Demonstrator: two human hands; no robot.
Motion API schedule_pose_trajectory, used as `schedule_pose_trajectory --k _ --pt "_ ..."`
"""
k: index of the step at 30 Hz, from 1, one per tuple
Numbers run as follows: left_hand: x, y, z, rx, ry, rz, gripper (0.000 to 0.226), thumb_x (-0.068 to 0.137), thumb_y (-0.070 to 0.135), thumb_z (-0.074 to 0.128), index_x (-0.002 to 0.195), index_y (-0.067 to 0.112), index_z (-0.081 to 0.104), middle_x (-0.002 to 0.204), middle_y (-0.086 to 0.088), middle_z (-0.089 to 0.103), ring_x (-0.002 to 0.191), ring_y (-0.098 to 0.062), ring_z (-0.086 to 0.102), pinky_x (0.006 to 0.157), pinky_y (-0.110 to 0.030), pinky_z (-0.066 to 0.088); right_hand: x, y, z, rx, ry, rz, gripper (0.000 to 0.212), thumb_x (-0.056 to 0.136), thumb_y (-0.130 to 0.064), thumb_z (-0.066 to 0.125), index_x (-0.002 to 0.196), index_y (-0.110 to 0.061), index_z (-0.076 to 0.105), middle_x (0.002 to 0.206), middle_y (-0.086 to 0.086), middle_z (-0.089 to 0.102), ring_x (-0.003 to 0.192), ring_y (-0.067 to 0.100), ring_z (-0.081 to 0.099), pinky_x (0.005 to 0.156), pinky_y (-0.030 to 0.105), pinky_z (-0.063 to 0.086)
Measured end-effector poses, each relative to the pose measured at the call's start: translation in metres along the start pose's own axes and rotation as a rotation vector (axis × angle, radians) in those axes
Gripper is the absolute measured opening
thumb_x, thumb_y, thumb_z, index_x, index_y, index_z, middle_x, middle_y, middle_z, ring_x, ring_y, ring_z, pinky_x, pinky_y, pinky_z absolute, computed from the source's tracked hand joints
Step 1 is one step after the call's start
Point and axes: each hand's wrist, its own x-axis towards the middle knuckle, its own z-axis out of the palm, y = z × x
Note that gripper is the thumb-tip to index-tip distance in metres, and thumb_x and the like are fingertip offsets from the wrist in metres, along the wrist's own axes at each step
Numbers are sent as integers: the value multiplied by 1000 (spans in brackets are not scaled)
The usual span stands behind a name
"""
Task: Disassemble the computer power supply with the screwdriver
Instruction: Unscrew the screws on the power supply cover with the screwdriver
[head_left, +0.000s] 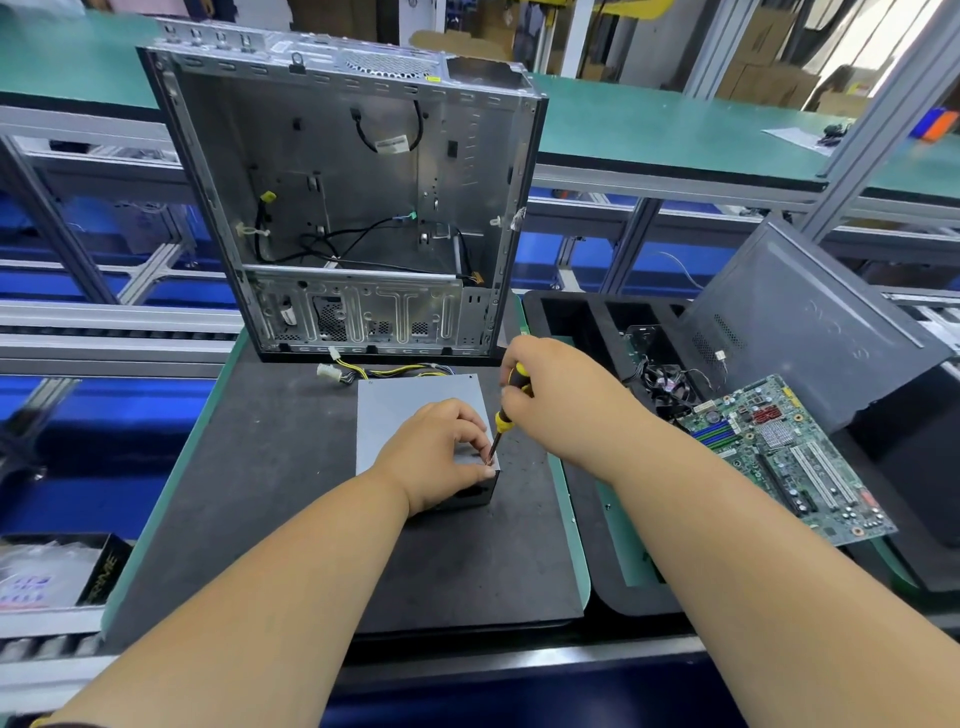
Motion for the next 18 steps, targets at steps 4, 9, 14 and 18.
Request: schedule_pose_trajectory --k 4,9,14,18 --pt "-1 1 -1 4 -8 6 31 73 34 82 64 49 57 102 26 52 108 -6 46 98 -33 42 0 2 1 -136 34 3 15 96 -33 49 98 -20 56 90 -2 64 78 18 54 58 30 38" --pt "-1 2 -2 8 -13 1 28 74 34 82 66 47 58 101 26 52 108 -5 45 98 -33 42 5 1 0 -143 10 11 34 101 -49 43 96 -19 57 83 -2 69 77 19 59 59 32 44" --pt "-2 4 -6 -19 -32 8 22 70 31 80 74 41 61 103 23 53 106 -7 47 98 -35 43 2 -1 5 -13 43 -15 12 97 -25 53 106 -17 52 94 2 61 80 22 54 60 33 40" --pt "-3 6 -8 6 -60 -8 33 63 25 81 76 43 56 104 20 52 106 -10 46 96 -35 43 0 -1 4 -8 38 -26 13 90 -19 50 101 -19 56 98 -1 54 88 20 46 60 25 32"
